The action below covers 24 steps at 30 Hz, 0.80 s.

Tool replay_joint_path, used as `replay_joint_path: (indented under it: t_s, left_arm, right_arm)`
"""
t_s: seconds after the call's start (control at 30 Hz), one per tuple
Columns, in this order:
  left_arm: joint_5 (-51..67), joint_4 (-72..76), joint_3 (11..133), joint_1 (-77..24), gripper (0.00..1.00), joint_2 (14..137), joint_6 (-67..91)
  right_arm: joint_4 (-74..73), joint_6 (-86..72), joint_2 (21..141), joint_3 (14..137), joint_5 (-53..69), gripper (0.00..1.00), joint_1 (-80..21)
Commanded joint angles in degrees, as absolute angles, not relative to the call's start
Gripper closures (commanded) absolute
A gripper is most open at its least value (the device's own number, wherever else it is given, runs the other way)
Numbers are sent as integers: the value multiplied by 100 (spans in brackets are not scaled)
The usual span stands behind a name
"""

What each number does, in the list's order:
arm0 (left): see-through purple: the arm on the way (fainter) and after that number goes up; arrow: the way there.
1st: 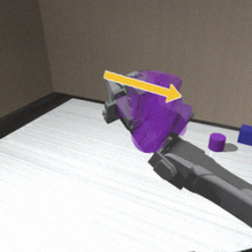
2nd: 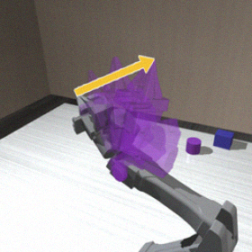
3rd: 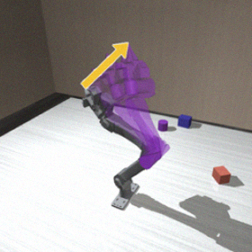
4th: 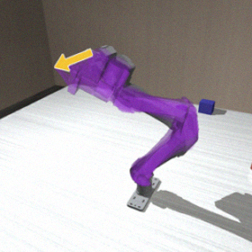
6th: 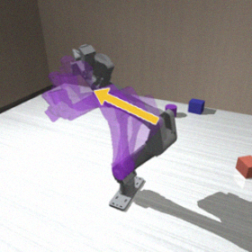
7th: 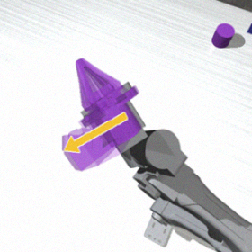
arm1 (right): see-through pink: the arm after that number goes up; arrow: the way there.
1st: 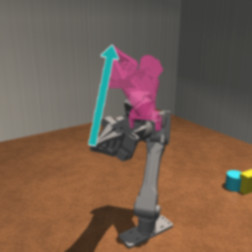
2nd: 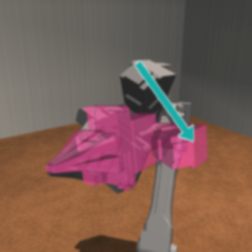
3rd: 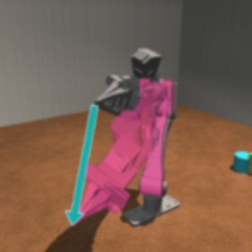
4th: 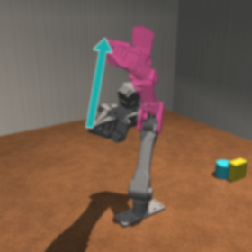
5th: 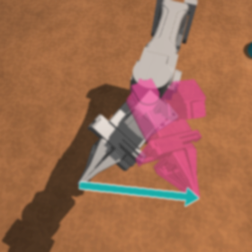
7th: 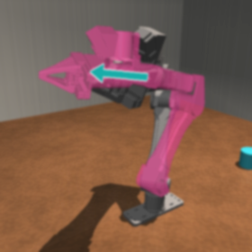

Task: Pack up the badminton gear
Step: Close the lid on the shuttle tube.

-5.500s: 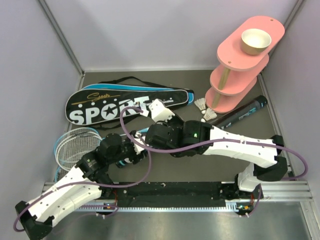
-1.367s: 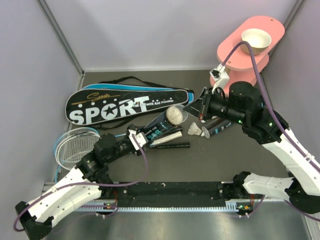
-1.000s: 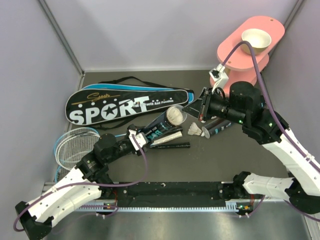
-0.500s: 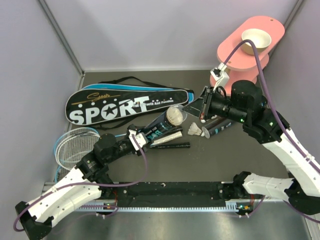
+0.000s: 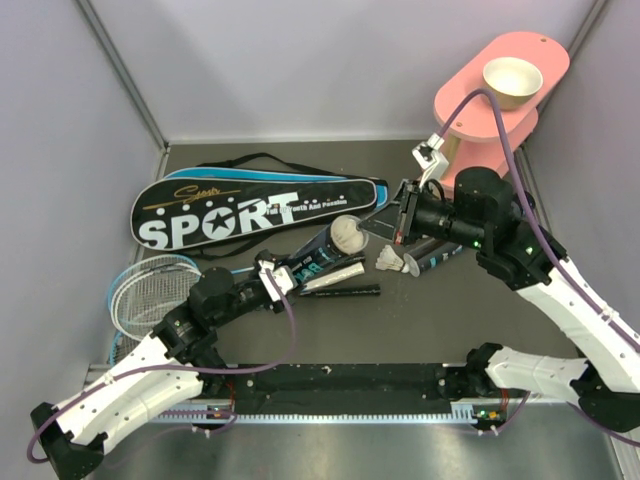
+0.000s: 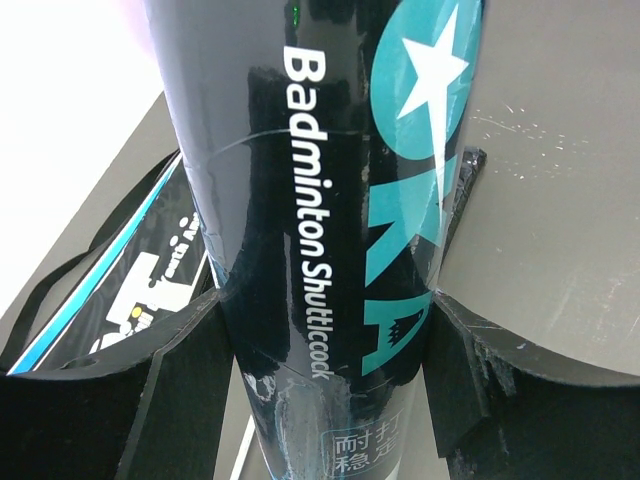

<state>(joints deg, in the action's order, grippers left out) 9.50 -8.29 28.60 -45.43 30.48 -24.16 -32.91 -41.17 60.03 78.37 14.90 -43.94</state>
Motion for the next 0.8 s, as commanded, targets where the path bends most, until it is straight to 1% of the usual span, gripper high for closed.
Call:
replay_joint_path:
  t_s: [0.0, 0.07, 0.17, 0.23, 0.43, 0.53, 0.57, 0.67, 0.77]
  left_arm:
    - [1055, -97, 2980, -4570, 100, 2935, -2452]
    - [1063, -97, 2988, -4570, 100, 2944, -2443]
    - [1063, -97, 2988, -4570, 100, 2936, -2452]
    - [1055, -97, 2997, -4570, 100, 2935, -2443]
    - [1046, -97, 2997, -4570, 100, 2918, -2452]
    - [1081, -97, 2988, -4562, 100, 2909, -2443]
    - [1072, -97, 2997, -4570, 100, 2909, -2443]
    - [1072, -97, 2988, -4570, 100, 2927, -2435]
    - [1099, -97, 2997, -4570, 100, 2944, -2434]
  right_arm:
    - [-3234, -3964, 5968, 7734, 1565, 94, -4421]
    - [-3409, -3789, 6020, 7822, 1398, 87, -4517]
    - [-3743, -3534, 6169, 8059, 1074, 83, -4719]
    - [-3893, -3455, 6231, 8225, 941, 82, -4790]
    - [-4359, -3164, 6346, 8639, 598, 77, -4887]
    - [-4508, -3059, 6390, 8797, 536, 72, -4887]
    - [-4544, -3015, 6407, 8824, 536, 69, -4895]
    - [-4640, -2971, 6407, 8921, 510, 65, -4887]
    - [-4667, -2953, 6399, 8947, 492, 64, -4887]
